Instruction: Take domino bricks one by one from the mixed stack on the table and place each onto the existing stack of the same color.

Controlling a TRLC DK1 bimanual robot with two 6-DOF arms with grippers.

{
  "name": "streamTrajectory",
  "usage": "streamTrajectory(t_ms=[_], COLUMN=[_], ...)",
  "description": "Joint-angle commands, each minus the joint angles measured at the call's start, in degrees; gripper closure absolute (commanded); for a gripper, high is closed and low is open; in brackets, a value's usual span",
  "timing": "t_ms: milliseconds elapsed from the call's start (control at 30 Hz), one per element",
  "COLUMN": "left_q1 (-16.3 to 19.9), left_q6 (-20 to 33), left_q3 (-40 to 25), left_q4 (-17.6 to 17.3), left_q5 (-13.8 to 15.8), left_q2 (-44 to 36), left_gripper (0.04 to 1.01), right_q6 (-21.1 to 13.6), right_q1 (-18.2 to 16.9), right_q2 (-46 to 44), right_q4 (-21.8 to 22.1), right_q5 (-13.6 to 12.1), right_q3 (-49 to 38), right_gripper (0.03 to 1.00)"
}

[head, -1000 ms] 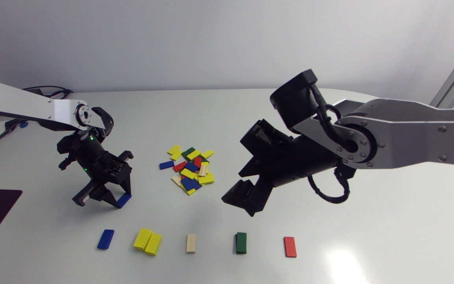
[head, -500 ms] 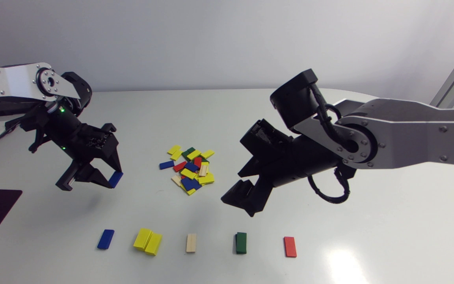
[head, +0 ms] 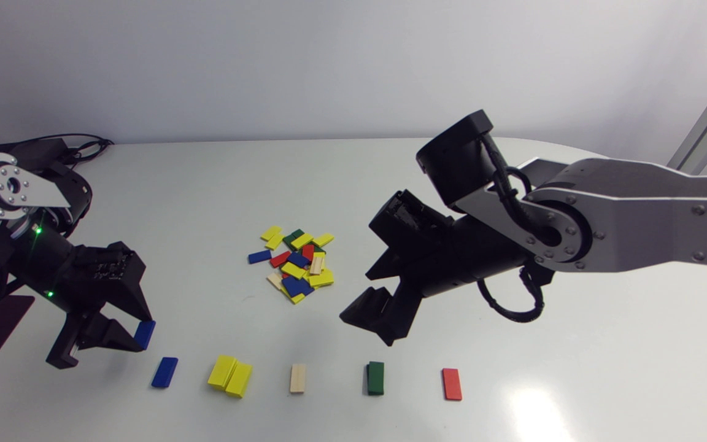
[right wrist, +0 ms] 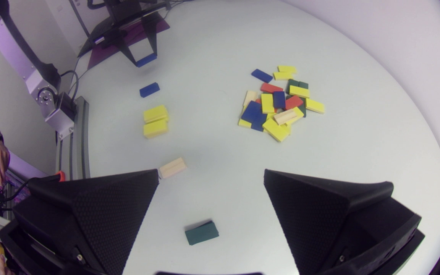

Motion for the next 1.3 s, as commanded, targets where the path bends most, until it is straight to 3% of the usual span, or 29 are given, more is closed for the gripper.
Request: streamTrajectory(t_ms=[0, 300, 500, 867, 1267], left_q1=[-0.08, -1.4, -2.8, -3.6, -3.33], left_q6=[-2.33, -3.91, -3.74, -3.21, -2.16], left_q3=[-4.27, -11.3, -12.01, -14.03, -14.64], left_q4=[1.13, 5.0, 6.23, 12.47, 13.88], left_q5=[0.84, 0.84, 0.84, 0.67, 0.49], left_q2=[-2.94, -5.31, -5.4, -2.41, -0.48], left_gripper=[0.659, 0.67, 0.67, 0.669, 0.669], right_q6=[0.94, 1.02, 1.02, 0.76, 0.67], right_q1=[0.18, 0.27, 0.18, 0.1, 0.01], right_q2=[0.8, 0.54, 0.19, -0.08, 0.1], right_q4=[0.5, 0.67, 0.67, 0.67, 0.85], right_q5=[0.24, 0.24, 0.24, 0.15, -0.02], right_q3=[-1.41, -1.41, -1.58, -2.02, -2.11], right_gripper=[0.069, 0.069, 0.069, 0.069, 0.069])
